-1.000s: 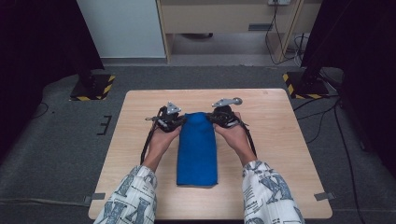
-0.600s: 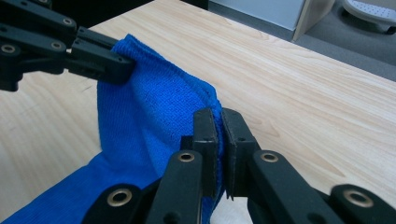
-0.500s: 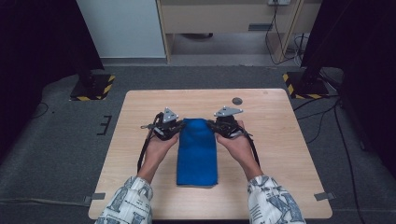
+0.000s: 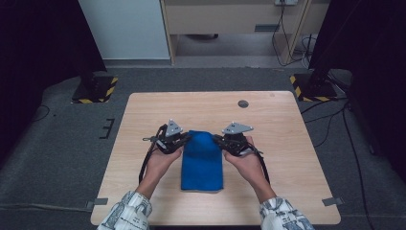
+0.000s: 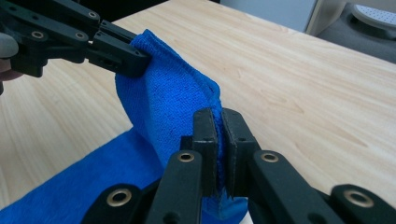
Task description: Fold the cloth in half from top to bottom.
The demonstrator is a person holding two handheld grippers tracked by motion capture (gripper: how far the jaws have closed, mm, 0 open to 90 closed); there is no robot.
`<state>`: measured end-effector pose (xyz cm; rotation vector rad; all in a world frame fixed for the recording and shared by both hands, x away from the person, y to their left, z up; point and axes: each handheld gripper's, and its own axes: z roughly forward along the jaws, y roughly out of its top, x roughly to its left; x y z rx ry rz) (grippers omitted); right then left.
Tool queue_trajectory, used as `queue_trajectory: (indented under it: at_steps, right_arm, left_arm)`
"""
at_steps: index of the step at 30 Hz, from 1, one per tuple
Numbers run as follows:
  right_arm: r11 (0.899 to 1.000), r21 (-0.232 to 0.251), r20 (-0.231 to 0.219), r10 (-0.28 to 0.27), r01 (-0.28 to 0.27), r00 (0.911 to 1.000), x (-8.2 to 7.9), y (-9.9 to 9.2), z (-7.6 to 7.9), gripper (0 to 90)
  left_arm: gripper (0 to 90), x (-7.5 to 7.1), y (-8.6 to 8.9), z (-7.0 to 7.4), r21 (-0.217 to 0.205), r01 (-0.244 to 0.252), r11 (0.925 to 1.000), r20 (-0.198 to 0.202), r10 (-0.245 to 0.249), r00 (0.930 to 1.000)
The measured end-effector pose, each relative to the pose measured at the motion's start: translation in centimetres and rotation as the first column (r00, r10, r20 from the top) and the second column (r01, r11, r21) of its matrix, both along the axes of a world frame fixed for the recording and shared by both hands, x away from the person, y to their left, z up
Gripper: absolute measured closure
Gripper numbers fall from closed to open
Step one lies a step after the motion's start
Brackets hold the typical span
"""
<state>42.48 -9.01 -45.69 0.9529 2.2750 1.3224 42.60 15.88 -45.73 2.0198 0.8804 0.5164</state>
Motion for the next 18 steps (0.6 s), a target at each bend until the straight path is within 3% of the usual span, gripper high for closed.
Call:
queue_trajectory:
  at_steps: [6, 11, 18]
  right_arm:
    - [1.0, -0.003, 0.005, 0.028, -0.028, 0.9996, -1.7, 0.0, -0.6, 85.1]
    - [0.998, -0.036, 0.006, 0.048, -0.048, 0.9988, -3.0, 0.1, -1.4, 84.9]
    - [0.998, -0.029, -0.006, 0.053, -0.053, 0.9986, -3.9, -0.1, -2.1, 84.7]
  left_arm:
    - [81.5, -1.4, 0.3, -0.5, -0.016, 0.008, 0.9998, -0.004, -0.008, 1.0]
    - [81.4, -2.8, 0.5, -1.3, -0.027, 0.023, 0.9994, -0.017, -0.024, 0.9996]
    - [80.8, -3.8, 0.8, -2.3, -0.037, 0.029, 0.9989, -0.036, -0.03, 0.9989]
